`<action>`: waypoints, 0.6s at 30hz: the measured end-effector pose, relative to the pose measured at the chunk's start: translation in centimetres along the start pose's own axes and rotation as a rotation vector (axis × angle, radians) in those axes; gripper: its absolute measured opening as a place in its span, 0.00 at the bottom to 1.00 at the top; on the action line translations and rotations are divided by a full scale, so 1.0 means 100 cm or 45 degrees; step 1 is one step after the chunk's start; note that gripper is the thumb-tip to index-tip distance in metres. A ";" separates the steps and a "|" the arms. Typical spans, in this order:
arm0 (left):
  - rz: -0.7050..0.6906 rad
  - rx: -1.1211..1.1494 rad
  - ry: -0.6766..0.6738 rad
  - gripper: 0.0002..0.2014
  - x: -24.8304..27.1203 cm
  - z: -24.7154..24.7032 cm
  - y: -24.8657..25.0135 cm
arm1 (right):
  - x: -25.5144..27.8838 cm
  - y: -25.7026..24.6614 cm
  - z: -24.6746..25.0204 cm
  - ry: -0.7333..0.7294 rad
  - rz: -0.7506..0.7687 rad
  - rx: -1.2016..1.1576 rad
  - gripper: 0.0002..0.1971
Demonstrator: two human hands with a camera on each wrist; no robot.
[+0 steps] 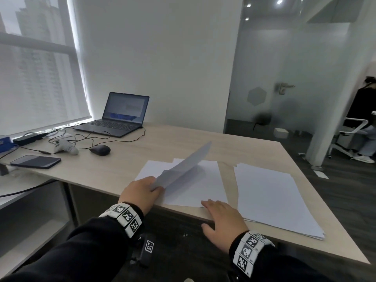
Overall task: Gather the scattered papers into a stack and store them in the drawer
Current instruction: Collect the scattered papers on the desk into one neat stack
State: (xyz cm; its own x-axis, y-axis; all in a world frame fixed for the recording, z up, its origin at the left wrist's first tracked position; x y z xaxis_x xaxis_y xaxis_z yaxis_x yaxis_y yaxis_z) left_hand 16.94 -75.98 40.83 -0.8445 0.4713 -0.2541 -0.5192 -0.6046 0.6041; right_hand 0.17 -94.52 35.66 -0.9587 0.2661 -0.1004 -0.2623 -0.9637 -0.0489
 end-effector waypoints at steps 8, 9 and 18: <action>-0.274 -0.162 -0.333 0.26 0.015 -0.078 0.047 | 0.011 0.001 0.016 0.073 -0.008 -0.418 0.22; -0.323 -0.274 -0.414 0.34 0.020 -0.089 0.050 | 0.013 0.006 0.018 0.103 -0.038 -0.512 0.18; -0.553 -0.074 -0.272 0.15 0.023 -0.076 0.044 | 0.033 0.052 0.019 0.048 -0.502 -0.894 0.28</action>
State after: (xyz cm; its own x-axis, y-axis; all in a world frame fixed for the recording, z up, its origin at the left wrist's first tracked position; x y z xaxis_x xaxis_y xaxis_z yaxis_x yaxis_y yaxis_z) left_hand 11.76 -82.43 37.18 -0.5053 0.8056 -0.3093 -0.8295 -0.3547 0.4315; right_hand -4.62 -98.73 37.00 -0.8021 0.5968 0.0215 -0.4383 -0.5639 -0.7000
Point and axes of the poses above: each hand's wrist, its own x-axis away from the middle knuckle, its own z-axis out of the back of the hand, y = z × x, the point moved 8 cm from there along -x, towards the middle knuckle, and after that the axes turned 10 degrees about x, right-handed, at the moved point
